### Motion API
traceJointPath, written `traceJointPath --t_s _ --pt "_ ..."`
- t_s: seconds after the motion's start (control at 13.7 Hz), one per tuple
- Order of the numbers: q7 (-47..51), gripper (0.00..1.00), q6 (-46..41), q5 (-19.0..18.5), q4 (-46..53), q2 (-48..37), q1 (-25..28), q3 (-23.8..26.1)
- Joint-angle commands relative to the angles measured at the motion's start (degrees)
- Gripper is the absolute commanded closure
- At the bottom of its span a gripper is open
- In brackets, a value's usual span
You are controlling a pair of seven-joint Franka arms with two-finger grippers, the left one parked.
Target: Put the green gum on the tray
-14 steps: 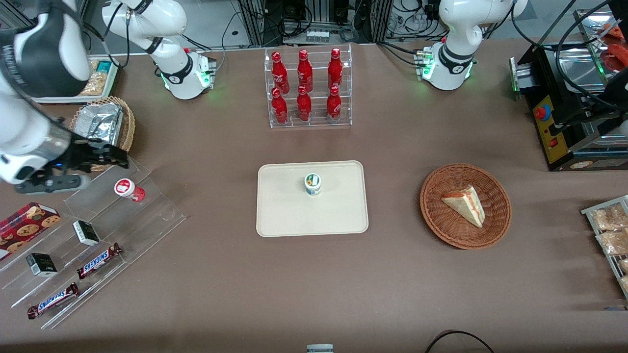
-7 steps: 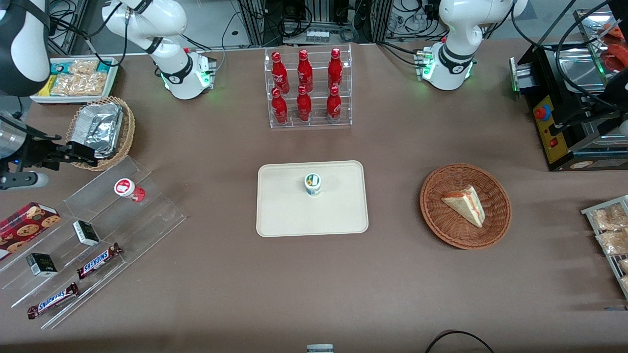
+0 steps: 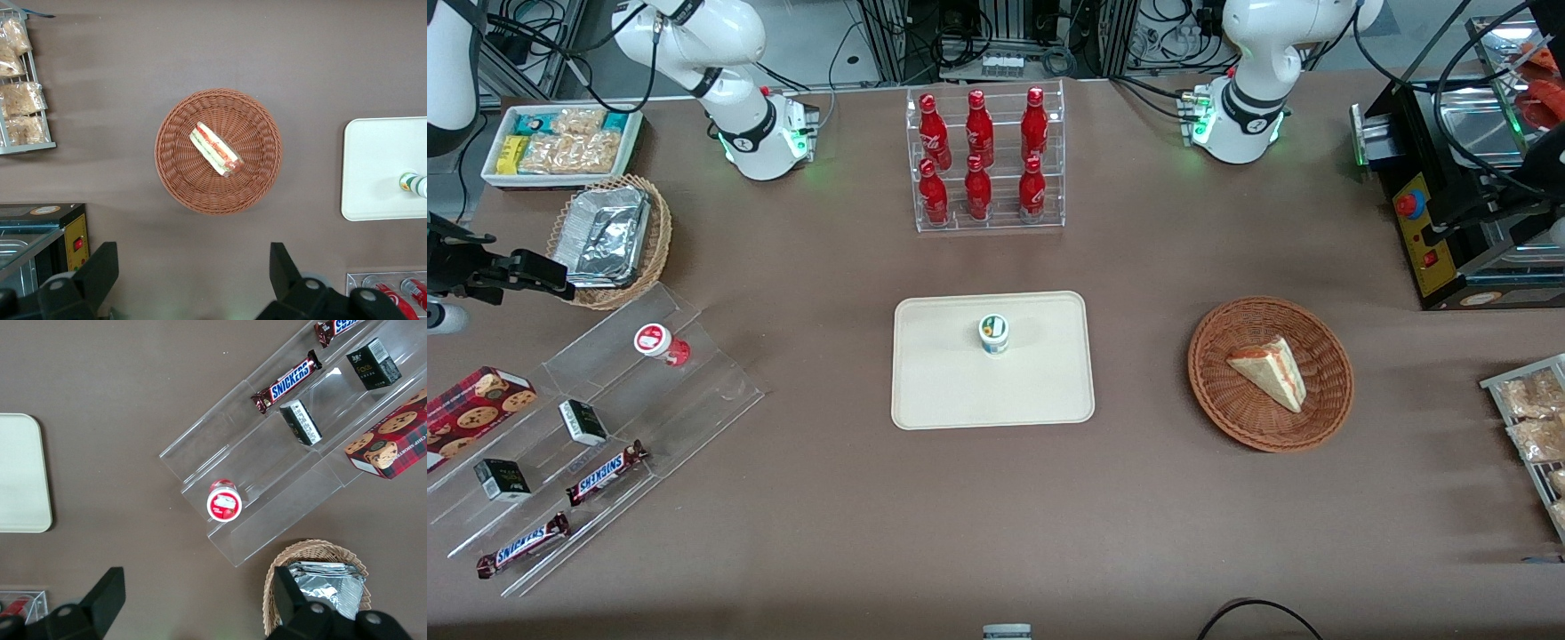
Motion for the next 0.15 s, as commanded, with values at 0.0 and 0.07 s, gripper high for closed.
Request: traceJointPath --t_s 0.0,0.07 --pt "0.3 0.01 -1.5 1.6 1.3 0.6 0.5 -0.6" --pt "0.3 0.01 -1.4 1.6 1.3 0.6 0.6 -0.5"
